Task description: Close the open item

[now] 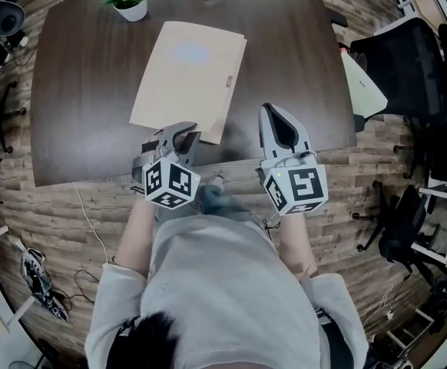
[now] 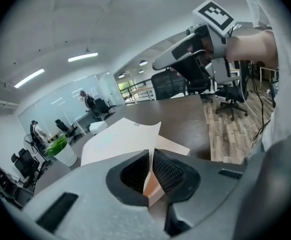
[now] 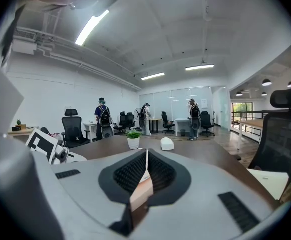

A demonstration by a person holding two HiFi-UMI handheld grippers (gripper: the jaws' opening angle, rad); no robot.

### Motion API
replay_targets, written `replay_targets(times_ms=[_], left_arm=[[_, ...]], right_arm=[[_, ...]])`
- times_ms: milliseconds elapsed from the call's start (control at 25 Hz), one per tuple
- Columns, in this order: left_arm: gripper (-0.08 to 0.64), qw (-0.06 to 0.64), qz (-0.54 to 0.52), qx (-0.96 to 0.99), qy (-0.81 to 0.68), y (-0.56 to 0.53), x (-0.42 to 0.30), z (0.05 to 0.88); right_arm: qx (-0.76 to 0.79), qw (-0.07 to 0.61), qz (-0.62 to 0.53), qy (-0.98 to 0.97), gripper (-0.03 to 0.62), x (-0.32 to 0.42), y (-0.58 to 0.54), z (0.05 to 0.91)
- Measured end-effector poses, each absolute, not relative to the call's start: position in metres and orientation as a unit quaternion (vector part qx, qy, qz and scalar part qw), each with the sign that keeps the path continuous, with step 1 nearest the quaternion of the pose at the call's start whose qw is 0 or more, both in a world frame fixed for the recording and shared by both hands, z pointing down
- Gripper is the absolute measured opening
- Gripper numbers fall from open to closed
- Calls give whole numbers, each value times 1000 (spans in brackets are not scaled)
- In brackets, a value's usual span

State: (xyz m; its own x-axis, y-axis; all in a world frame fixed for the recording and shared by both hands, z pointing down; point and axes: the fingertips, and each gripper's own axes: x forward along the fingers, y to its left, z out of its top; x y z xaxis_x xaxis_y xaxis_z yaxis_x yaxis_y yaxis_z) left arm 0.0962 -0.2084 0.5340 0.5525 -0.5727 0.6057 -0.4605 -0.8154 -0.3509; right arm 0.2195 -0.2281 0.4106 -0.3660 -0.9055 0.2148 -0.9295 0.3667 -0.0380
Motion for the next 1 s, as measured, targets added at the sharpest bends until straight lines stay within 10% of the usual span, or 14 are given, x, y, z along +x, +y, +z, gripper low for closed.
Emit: replay_targets(times_ms=[1000], left_arm=[[95,68,-518,-844,124,-195,109,577]], right_arm=[[547,70,68,-831,14,225,-221,402]])
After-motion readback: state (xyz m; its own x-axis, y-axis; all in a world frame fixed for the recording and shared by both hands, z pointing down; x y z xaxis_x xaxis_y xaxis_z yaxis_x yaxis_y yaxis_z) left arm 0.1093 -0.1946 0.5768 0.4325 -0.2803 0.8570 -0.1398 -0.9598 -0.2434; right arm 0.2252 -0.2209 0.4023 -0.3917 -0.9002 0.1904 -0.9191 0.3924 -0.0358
